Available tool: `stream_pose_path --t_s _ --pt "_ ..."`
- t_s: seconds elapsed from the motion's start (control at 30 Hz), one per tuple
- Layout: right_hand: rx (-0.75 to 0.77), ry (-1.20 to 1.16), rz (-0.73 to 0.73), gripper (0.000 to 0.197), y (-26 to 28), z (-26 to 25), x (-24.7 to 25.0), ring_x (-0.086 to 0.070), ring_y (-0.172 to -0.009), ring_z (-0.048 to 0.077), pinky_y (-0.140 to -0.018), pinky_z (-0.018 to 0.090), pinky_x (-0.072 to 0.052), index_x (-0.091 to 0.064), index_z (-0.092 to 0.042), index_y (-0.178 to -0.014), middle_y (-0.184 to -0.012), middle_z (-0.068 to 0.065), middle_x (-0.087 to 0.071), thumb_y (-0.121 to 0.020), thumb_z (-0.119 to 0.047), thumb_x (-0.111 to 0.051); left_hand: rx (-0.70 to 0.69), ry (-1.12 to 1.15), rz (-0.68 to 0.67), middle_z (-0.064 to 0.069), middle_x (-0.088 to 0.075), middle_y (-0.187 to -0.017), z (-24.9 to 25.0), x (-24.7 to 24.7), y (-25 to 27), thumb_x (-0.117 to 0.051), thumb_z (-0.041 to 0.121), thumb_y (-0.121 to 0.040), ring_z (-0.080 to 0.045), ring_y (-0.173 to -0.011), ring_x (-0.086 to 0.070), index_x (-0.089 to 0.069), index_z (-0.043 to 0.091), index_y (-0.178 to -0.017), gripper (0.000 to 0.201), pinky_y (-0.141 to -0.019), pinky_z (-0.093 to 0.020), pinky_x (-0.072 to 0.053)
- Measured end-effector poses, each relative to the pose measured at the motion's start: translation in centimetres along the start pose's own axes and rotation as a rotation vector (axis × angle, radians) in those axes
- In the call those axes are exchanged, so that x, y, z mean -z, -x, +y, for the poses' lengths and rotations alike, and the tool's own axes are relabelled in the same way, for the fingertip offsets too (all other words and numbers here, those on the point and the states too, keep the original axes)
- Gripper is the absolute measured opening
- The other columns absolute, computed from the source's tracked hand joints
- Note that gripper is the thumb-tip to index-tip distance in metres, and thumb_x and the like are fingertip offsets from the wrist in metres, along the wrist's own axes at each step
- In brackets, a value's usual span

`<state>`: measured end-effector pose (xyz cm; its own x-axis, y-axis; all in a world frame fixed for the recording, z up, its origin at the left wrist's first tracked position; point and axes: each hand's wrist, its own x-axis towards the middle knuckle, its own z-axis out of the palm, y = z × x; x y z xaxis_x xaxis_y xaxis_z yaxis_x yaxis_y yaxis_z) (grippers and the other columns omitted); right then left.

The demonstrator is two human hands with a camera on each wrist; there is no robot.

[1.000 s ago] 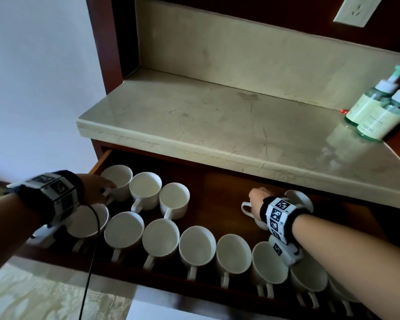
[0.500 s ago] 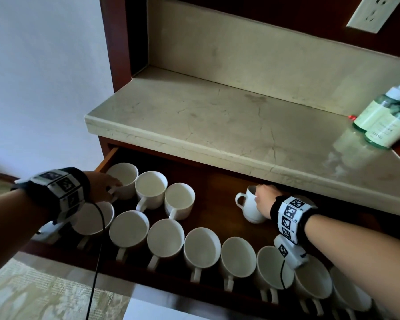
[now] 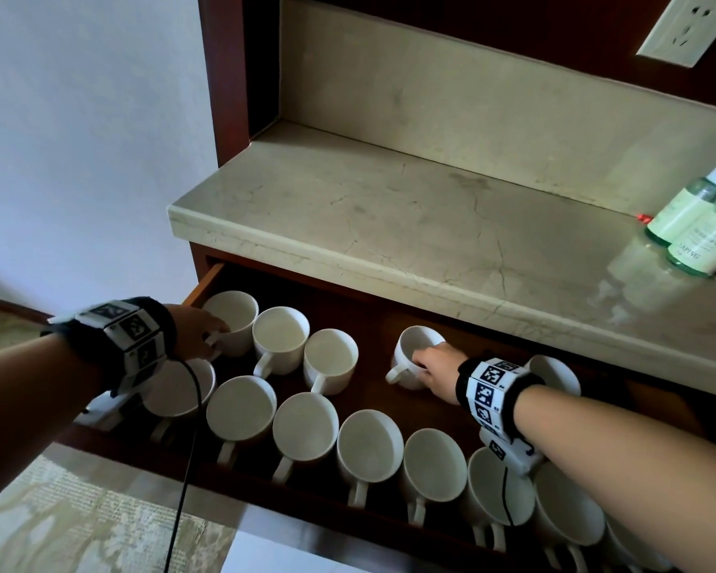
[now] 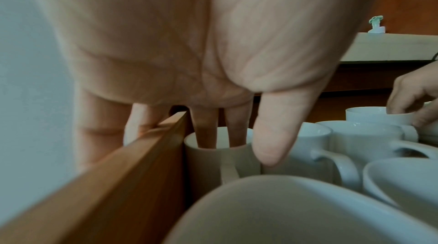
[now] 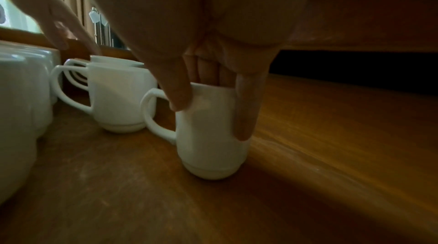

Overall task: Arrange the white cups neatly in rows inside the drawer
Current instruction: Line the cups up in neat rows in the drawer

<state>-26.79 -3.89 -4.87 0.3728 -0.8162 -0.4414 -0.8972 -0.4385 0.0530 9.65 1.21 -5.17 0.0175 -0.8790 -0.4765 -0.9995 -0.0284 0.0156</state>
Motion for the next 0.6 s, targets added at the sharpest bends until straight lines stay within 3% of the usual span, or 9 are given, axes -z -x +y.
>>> stream_pose_path --t_s 0.1,0.17,0.2,0.3,0.53,0.6 --pt "0.044 0.013 -0.027 0.019 -0.4 -0.4 0.3 -0.059 -0.100 0.029 -0.071 0.025 -0.035 -0.064 -0.010 -0.101 -0.103 0.009 -0.064 -0.098 -0.020 -0.048 -0.004 0.006 0.001 0.001 -0.041 -0.148 -0.2 -0.1 0.0 -0.052 0.038 -0.092 -0.017 -0.137 -0.039 -0.035 0.026 -0.143 0.055 -0.113 -0.027 -0.029" --pt "0.097 0.012 -0.017 0.023 -0.5 -0.8 0.4 -0.055 -0.085 0.025 -0.068 0.026 -0.035 -0.060 -0.017 -0.078 -0.076 0.000 -0.056 -0.097 -0.022 -0.050 -0.004 0.011 -0.003 0.002 -0.042 -0.147 -0.1 -0.1 0.1 -0.052 0.038 -0.092 -0.017 -0.136 -0.040 -0.036 0.026 -0.143 0.054 -0.112 -0.027 -0.030" --pt "0.125 0.007 -0.018 0.024 -0.5 -0.9 0.2 -0.052 -0.079 0.021 -0.067 0.027 -0.036 -0.060 -0.016 -0.075 -0.069 -0.001 -0.051 -0.096 -0.024 -0.051 -0.001 0.012 -0.003 0.002 -0.042 -0.148 0.0 0.0 0.2 -0.052 0.038 -0.093 -0.017 -0.136 -0.040 -0.036 0.026 -0.143 0.054 -0.112 -0.026 -0.029" --pt "0.209 0.027 -0.033 0.023 -0.2 -1.7 0.1 -0.050 -0.071 0.017 -0.064 0.029 -0.043 -0.070 -0.013 -0.090 -0.071 0.000 -0.055 -0.094 -0.030 -0.055 0.009 0.017 0.007 0.001 -0.039 -0.149 0.3 0.1 0.4 -0.051 0.036 -0.093 -0.017 -0.137 -0.038 -0.034 0.025 -0.144 0.054 -0.112 -0.025 -0.027" --pt "0.270 0.083 -0.083 0.020 0.2 -2.6 0.7 -0.054 -0.072 0.018 -0.069 0.032 -0.049 -0.071 -0.014 -0.092 -0.073 0.006 -0.062 -0.092 -0.031 -0.059 0.010 0.007 0.014 0.001 -0.040 -0.149 0.3 0.1 0.5 -0.051 0.038 -0.093 -0.019 -0.137 -0.039 -0.034 0.026 -0.144 0.055 -0.113 -0.028 -0.029" --pt "0.279 0.088 -0.093 0.019 0.2 -2.6 0.7 -0.054 -0.072 0.019 -0.066 0.030 -0.047 -0.071 -0.014 -0.094 -0.069 0.003 -0.057 -0.092 -0.028 -0.060 0.011 0.008 0.009 0.001 -0.042 -0.148 0.2 0.1 0.4 -0.052 0.039 -0.092 -0.019 -0.135 -0.041 -0.035 0.027 -0.143 0.055 -0.113 -0.028 -0.031"
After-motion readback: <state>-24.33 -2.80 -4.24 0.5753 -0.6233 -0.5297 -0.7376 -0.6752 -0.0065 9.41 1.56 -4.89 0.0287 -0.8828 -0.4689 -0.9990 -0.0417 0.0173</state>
